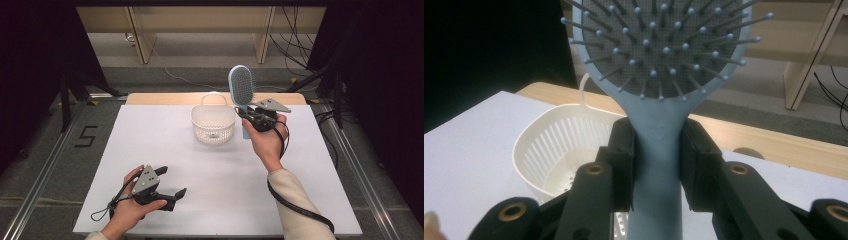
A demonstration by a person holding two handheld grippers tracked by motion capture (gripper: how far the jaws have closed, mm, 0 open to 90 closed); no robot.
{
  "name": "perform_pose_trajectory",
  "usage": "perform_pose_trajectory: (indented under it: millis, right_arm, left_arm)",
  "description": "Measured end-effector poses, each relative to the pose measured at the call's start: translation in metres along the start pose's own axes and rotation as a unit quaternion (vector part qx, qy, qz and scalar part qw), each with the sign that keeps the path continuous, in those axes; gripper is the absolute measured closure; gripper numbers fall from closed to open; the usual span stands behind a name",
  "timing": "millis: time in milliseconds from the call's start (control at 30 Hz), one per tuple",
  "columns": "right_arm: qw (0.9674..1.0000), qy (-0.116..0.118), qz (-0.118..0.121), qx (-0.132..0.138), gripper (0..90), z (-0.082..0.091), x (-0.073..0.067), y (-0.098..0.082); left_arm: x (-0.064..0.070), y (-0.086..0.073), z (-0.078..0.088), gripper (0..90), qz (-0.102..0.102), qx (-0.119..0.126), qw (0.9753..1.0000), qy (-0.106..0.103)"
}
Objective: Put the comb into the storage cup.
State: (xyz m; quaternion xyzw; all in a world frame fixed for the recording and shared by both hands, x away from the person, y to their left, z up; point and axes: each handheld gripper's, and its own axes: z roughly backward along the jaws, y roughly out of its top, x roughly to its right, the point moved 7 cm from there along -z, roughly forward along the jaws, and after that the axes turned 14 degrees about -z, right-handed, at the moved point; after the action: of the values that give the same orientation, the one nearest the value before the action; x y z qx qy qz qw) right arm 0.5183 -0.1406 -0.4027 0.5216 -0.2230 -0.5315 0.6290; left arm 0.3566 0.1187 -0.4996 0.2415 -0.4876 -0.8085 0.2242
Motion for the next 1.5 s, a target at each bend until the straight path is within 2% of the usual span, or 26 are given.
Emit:
perform_pose_trajectory:
  millis: [1500]
  right_arm:
    - [1.0,0.004,0.004,0.004,70.3,-0.009,-0.01,0.01]
  left_arm:
    - [0.001,0.001,0.0,4.3,0.0,0.001,1.0,-0.001]
